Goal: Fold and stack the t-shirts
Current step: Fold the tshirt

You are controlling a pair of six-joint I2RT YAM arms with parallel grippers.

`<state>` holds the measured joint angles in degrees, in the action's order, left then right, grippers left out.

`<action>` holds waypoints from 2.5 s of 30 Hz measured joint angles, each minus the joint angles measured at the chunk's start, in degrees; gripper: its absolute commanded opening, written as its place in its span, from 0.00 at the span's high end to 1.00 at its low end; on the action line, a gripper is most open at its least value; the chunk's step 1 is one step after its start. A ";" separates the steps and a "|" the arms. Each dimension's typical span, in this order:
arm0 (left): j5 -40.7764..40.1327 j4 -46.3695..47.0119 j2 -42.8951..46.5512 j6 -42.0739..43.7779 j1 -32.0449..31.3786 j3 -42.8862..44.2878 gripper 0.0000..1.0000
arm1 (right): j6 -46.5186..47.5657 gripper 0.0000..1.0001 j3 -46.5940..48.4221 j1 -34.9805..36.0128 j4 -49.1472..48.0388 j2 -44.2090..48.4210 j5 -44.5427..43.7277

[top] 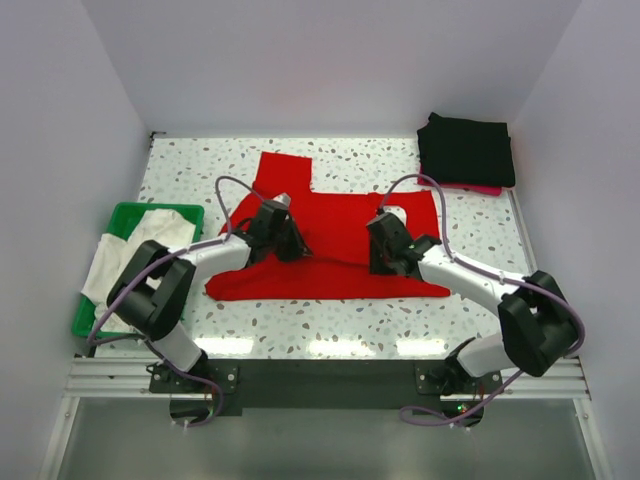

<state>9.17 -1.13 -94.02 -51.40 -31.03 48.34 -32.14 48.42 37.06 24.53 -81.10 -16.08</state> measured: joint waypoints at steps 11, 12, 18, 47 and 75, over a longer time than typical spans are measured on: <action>1.75 1.79 -5.62 0.48 -1.27 4.79 0.87 | -0.46 0.61 -0.04 0.00 -0.57 -2.97 0.57; 1.77 1.79 -6.19 0.63 -1.27 5.05 0.87 | -0.46 0.61 -0.04 0.00 -0.70 -3.10 0.57; 1.68 1.14 -7.23 1.60 -1.25 6.97 0.86 | -0.46 0.61 0.00 0.00 -1.60 -6.56 0.55; -1.05 -5.92 0.33 6.21 1.18 12.22 0.85 | 2.93 0.60 13.92 -9.35 -1.57 -18.80 -1.14; -10.14 -11.80 3.87 5.51 10.19 0.98 0.82 | 3.37 0.61 13.20 -7.48 -4.42 -13.25 9.62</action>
<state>-0.97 -12.93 -90.15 -45.89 -20.84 49.32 -28.77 61.63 29.58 20.12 -94.35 -6.46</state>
